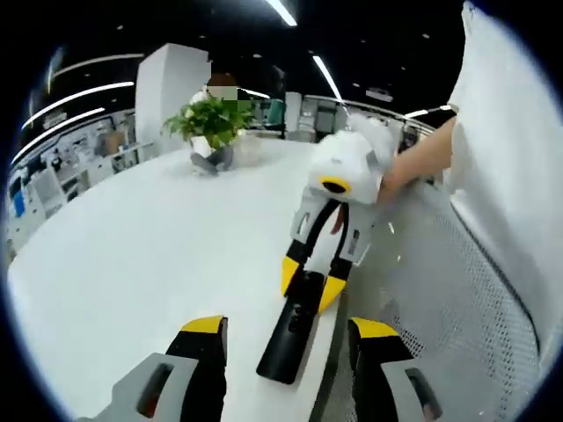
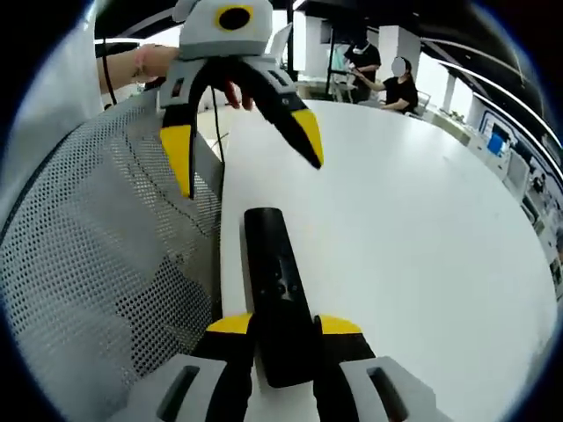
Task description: Press the specified remote control buttons in sequence, fully releasing each button before pressing the next.
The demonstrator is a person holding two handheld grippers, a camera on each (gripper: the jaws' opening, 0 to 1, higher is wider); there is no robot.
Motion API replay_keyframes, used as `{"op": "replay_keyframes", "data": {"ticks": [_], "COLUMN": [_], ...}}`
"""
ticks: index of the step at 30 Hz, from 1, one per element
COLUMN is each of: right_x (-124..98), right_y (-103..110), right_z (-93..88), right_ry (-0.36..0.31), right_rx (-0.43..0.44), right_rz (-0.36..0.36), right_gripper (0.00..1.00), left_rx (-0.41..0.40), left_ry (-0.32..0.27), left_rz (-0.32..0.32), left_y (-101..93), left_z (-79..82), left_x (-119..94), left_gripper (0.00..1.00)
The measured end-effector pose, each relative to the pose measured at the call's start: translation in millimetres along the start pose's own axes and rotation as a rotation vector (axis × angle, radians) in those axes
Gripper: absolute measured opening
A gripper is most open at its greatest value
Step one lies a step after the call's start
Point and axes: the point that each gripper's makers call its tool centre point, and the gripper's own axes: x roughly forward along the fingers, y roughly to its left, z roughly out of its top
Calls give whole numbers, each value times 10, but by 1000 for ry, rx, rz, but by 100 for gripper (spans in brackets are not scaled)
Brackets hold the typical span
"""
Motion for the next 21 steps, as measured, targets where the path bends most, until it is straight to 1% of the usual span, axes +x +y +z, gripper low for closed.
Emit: {"op": "replay_keyframes", "data": {"ticks": [1,2,3,4,5,6,7,8,9,10,11,12,14,15,16,17,19,20,21], "right_x": [-1,-2,-2,-4,-5,-7,-10,-13,-14,-21,-32,-47,-66,-74,-88,-101,-133,-141,-145], "right_y": [-1,0,-4,-4,-5,-5,-15,-15,-15,-9,-8,-9,-21,-24,-35,-56,-80,-83,-76], "right_z": [-3,-2,-1,7,14,18,16,17,13,18,25,35,44,38,34,35,47,55,61], "right_ry": [2,2,-1,-6,-12,-13,-11,-8,-6,-4,-3,-3,-4,6,17,22,34,37,52], "right_rx": [-2,-1,9,32,65,77,77,81,80,83,85,88,83,76,67,61,44,28,-17], "right_rz": [2,4,9,14,22,27,32,39,44,56,62,69,68,70,68,57,50,47,51], "right_gripper": [23,23,23,23,24,24,24,24,24,24,24,23,24,24,26,28,28,28,28], "left_rx": [-27,-53,-49,-36,-36,-57,-102,-131,-147,-143,-92,-55,-52,-78,-73,-74,-88,-112,-126], "left_ry": [-23,-66,-96,-121,-170,-193,-227,-254,-292,-311,-337,-355,-389,-432,-441,-423,-424,-464,-491], "left_rz": [37,86,131,187,271,318,368,397,457,529,625,664,696,696,693,692,699,691,686], "left_y": [27,50,82,132,204,237,275,301,358,436,526,562,588,607,617,622,642,650,651], "left_z": [42,113,155,181,223,229,239,250,276,286,324,358,372,389,395,356,353,383,405], "left_x": [-61,-145,-206,-258,-341,-386,-451,-486,-562,-633,-739,-785,-845,-844,-844,-819,-824,-831,-839], "left_gripper": [61,61,61,60,60,61,61,63,67,75,90,100,98,100,100,100,100,100,100]}}
